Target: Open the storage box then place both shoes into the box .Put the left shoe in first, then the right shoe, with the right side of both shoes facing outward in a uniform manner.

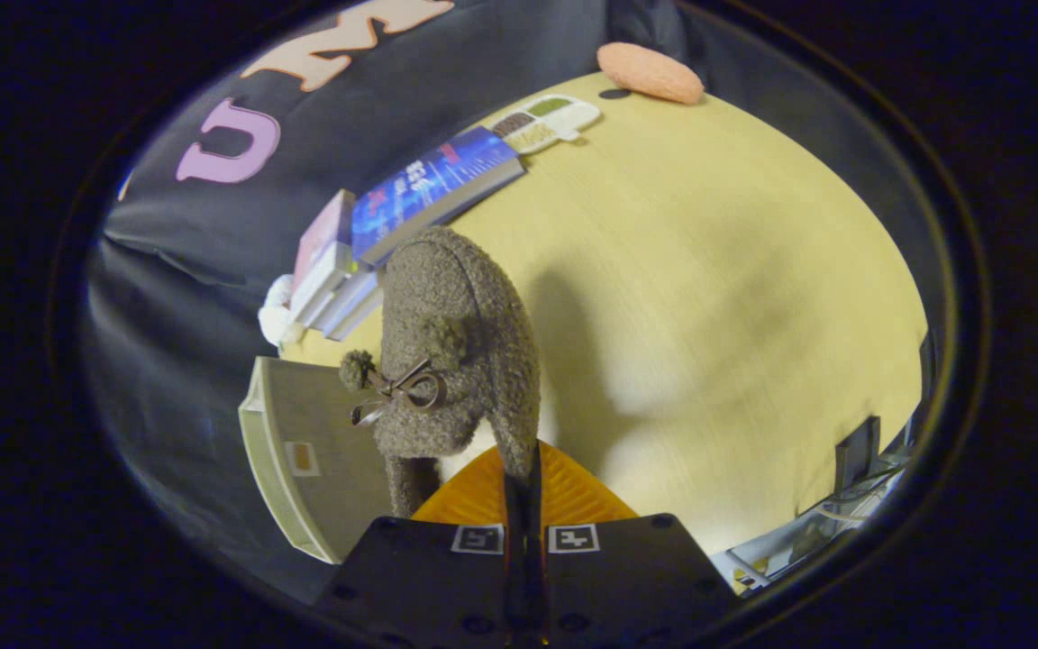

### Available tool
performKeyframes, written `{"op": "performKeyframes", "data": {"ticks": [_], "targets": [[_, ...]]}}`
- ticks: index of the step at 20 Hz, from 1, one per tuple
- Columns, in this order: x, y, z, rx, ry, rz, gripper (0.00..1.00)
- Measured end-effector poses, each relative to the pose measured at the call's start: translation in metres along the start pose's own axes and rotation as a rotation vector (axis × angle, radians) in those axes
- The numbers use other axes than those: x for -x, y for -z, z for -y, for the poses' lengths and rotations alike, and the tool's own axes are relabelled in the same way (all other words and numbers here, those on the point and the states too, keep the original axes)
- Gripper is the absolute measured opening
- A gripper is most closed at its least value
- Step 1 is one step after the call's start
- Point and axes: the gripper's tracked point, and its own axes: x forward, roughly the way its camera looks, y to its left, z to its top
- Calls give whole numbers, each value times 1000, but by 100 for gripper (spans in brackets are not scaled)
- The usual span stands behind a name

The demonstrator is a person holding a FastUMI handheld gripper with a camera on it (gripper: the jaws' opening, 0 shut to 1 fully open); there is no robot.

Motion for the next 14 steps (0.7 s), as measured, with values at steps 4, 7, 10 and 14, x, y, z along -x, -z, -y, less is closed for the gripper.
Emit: {"op": "performKeyframes", "data": {"ticks": [4, 7, 10, 14], "targets": [[30, -16, -68, 47, -94, 60, 4], [47, -13, -119, 90, -160, 76, 4], [54, 0, -164, 125, -207, 58, 4], [48, 29, -205, 169, -231, 19, 4]]}}
